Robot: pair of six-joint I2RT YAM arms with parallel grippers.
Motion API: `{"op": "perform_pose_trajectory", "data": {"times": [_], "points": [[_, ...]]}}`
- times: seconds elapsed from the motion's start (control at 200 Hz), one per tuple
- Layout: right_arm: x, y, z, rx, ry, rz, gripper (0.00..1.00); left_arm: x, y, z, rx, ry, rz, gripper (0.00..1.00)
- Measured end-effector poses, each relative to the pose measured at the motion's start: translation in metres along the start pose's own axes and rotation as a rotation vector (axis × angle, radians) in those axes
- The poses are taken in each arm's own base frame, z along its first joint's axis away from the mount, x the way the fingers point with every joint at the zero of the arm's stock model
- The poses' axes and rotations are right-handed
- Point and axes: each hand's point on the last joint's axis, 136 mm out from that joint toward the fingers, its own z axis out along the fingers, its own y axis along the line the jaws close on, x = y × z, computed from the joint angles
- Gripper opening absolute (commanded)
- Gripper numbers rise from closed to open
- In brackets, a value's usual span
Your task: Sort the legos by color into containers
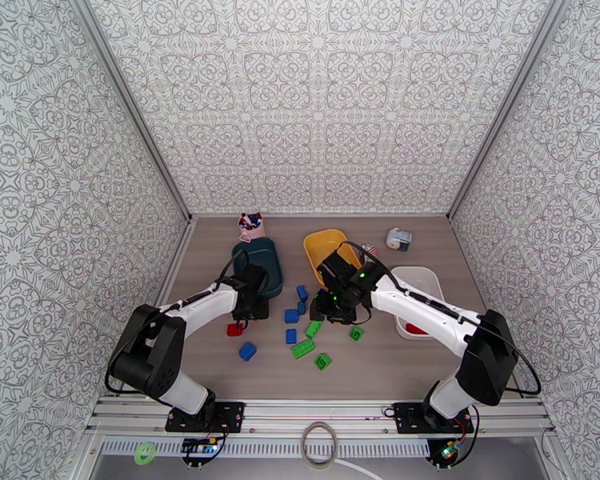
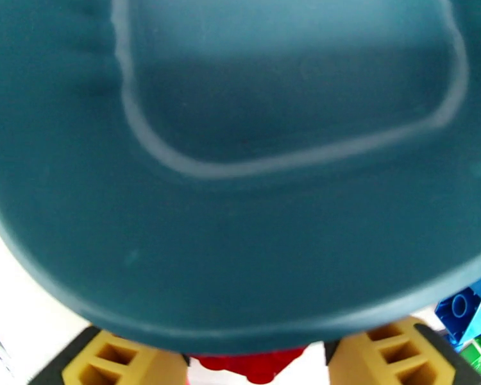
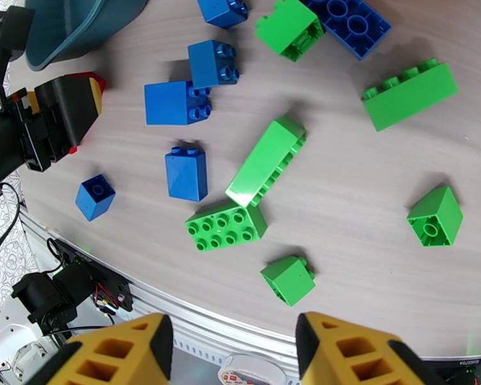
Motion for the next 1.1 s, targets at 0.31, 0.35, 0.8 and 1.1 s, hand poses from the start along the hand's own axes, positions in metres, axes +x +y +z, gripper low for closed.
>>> {"op": "perform_pose_trajectory", "data": {"times": [0.31,0.35,0.8,1.1], "points": [[-0.004,-0.003,-0.002,0.01,-0.017,0.011,0.54,0.001,-0.004,-0.002,0.006,-0.005,0.011,0.42],[-0.006,-0.005,-0.002,0.012,-0.021,0.017,0.54,0.001,-0.006,-0.004,0.01,-0.009,0.015,0.41],[-0.046,-0.056,-0.055,-0.007,-0.174,0.164,0.54,0.034,-0.065,-0.056,0.153,-0.076,0.063,0.38],[-0.073,-0.131,-0.099,0.023,-0.289,0.358,0.5,0.016,-0.19,-0.095,0.469,-0.017,0.117,0.38]]}}
